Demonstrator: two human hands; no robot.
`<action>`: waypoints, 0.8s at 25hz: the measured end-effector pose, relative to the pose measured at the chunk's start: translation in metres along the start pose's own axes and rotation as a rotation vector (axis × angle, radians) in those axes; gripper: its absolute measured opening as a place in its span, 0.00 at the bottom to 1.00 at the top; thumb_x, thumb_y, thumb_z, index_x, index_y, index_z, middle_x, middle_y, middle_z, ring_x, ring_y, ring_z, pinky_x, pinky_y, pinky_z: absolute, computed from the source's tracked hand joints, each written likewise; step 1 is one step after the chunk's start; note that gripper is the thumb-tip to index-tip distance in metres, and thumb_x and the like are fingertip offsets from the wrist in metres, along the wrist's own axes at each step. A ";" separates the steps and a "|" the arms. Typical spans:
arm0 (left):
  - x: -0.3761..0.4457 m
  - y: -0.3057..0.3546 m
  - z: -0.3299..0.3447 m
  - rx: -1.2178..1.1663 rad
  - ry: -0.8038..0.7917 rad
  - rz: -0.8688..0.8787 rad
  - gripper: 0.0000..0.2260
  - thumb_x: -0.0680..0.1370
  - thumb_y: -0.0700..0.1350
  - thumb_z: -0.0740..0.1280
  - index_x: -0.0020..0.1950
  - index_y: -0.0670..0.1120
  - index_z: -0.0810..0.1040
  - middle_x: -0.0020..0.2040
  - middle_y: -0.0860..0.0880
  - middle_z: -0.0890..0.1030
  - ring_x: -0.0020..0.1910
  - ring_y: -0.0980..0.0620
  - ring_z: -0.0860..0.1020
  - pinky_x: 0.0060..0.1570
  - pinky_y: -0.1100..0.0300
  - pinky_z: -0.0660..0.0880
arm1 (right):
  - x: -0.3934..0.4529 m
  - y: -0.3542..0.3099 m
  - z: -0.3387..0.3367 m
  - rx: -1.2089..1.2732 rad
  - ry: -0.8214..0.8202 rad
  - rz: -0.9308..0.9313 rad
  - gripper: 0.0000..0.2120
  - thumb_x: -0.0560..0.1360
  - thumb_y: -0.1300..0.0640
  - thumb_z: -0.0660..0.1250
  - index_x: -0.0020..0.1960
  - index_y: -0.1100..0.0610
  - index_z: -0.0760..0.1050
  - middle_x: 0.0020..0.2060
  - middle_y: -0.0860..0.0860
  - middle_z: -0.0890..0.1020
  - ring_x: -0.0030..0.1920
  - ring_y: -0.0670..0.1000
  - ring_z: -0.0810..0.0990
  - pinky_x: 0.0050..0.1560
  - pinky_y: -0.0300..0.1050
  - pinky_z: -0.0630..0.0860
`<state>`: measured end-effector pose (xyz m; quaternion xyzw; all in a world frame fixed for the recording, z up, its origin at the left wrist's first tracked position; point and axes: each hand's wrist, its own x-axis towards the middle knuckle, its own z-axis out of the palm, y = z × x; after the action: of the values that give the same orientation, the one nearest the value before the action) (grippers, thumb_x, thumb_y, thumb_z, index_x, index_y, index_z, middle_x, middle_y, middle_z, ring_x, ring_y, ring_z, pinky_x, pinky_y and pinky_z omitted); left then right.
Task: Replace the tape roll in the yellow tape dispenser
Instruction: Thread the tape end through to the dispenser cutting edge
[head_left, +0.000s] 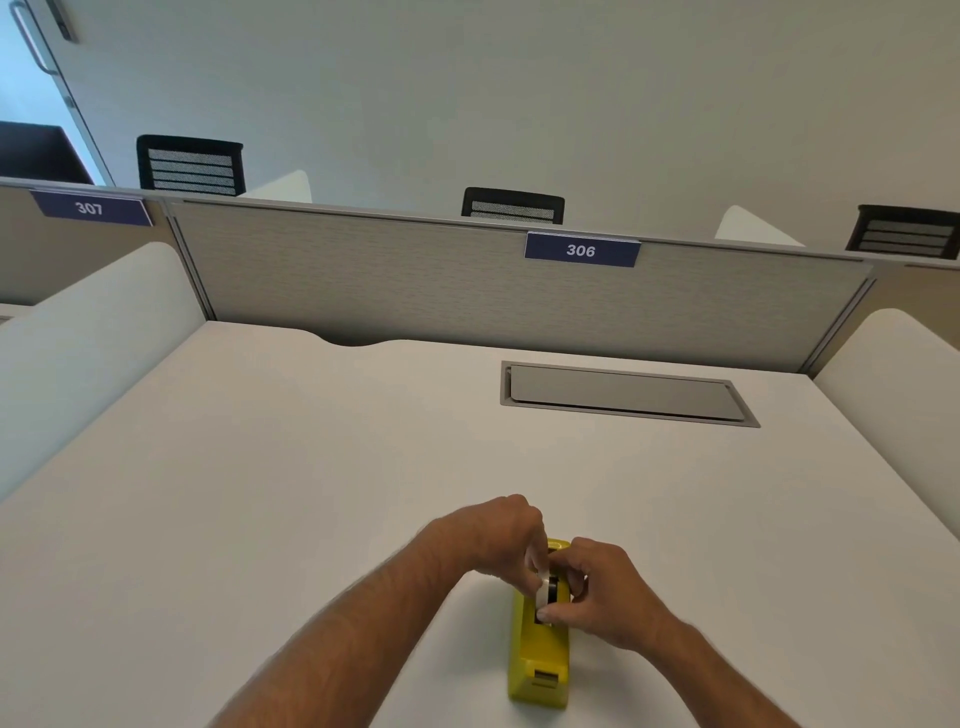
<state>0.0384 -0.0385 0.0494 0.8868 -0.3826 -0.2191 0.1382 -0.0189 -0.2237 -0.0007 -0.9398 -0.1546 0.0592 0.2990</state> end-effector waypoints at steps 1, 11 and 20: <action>0.000 -0.001 0.000 -0.004 -0.003 0.005 0.14 0.75 0.46 0.75 0.59 0.45 0.84 0.53 0.46 0.85 0.49 0.50 0.82 0.50 0.58 0.78 | 0.000 0.000 0.000 -0.001 -0.002 0.002 0.20 0.61 0.37 0.76 0.49 0.45 0.82 0.33 0.41 0.74 0.35 0.44 0.73 0.34 0.33 0.69; 0.002 -0.006 0.002 -0.019 0.005 -0.005 0.13 0.75 0.47 0.73 0.58 0.44 0.85 0.51 0.46 0.86 0.46 0.50 0.82 0.50 0.54 0.81 | 0.000 -0.004 -0.002 -0.001 -0.006 0.006 0.20 0.61 0.38 0.78 0.50 0.46 0.82 0.33 0.40 0.73 0.35 0.44 0.73 0.35 0.32 0.68; 0.007 -0.004 0.000 -0.013 -0.016 -0.024 0.13 0.75 0.47 0.74 0.58 0.43 0.84 0.48 0.45 0.85 0.42 0.50 0.81 0.48 0.56 0.80 | 0.000 -0.005 -0.002 0.002 -0.002 -0.004 0.18 0.62 0.39 0.78 0.47 0.46 0.82 0.32 0.40 0.73 0.34 0.44 0.72 0.35 0.34 0.68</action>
<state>0.0450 -0.0414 0.0460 0.8887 -0.3716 -0.2304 0.1381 -0.0201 -0.2212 0.0038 -0.9391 -0.1568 0.0597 0.2999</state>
